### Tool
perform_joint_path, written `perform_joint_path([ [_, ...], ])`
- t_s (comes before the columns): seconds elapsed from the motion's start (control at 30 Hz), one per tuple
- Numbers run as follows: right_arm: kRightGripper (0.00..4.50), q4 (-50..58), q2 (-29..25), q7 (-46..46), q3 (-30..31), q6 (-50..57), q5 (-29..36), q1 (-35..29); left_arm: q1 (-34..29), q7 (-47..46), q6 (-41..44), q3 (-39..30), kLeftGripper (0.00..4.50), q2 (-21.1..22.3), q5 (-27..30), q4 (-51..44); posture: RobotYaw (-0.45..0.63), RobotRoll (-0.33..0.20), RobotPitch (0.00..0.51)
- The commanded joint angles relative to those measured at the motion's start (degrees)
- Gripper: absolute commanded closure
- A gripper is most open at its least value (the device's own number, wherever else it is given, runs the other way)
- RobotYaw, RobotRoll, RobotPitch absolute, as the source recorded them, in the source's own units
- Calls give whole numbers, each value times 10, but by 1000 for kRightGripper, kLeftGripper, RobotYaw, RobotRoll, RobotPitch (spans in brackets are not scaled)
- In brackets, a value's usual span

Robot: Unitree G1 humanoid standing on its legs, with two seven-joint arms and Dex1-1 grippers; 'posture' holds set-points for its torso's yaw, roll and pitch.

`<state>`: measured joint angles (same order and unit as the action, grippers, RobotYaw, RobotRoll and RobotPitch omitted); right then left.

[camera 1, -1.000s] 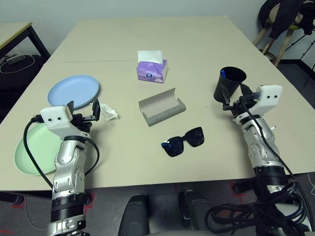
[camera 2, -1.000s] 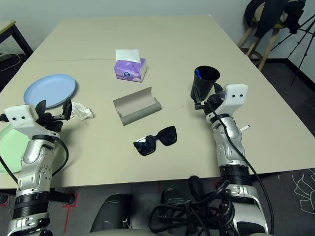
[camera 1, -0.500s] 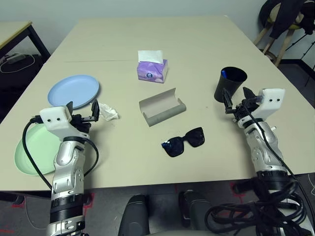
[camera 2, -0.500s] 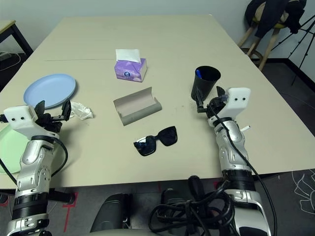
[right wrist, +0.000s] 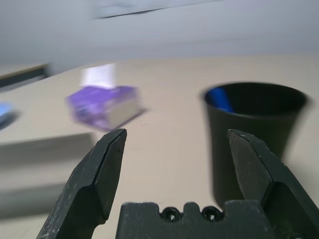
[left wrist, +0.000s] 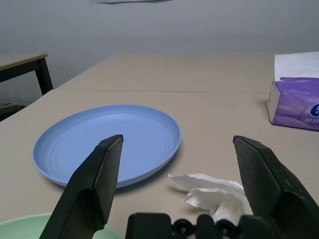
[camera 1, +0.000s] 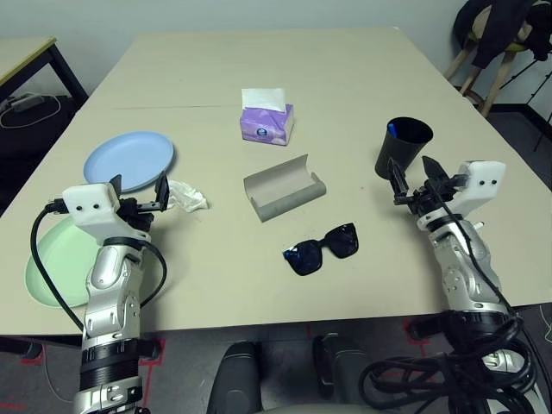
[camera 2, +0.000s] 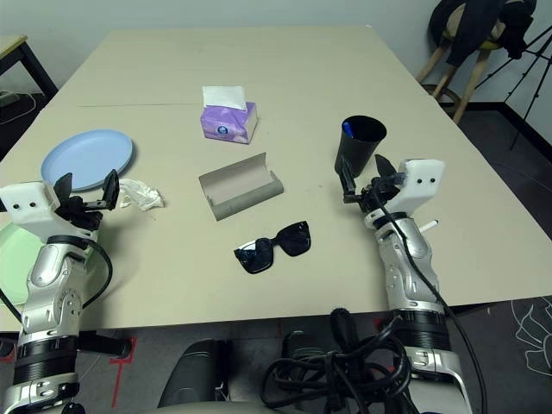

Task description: Organize and tidy the items on the table.

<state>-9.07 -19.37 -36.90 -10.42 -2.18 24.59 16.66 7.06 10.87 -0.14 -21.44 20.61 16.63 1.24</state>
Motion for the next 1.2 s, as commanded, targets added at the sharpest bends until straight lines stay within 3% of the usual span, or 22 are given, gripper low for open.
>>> perform_joint_path([
  [0.03,55,-11,-26,-131,29,2,31,15,-18,14,20,-5,0,8,11,-26,142,0,108],
  [0.13,55,-18,-60,-267,83,-14,24,31,-28,17,30,-8,0,13,14,-36,154,0,108],
  [0.33,55,-14,-85,-412,150,-50,7,43,-42,33,78,-6,0,25,25,-62,179,0,104],
  [0.8,55,-28,-89,-478,172,-85,-14,53,-38,86,185,-16,0,82,61,-81,191,0,95],
  [0.93,55,-23,-89,-477,174,-82,-15,50,-46,121,285,-26,0,138,99,-98,194,0,94],
  [1.03,55,-18,-89,-478,177,-79,-15,46,-52,171,394,-59,0,215,152,-92,198,0,94],
  [1.2,55,-19,-85,-468,173,-73,-14,46,-60,243,433,-86,0,293,163,-35,197,0,93],
])
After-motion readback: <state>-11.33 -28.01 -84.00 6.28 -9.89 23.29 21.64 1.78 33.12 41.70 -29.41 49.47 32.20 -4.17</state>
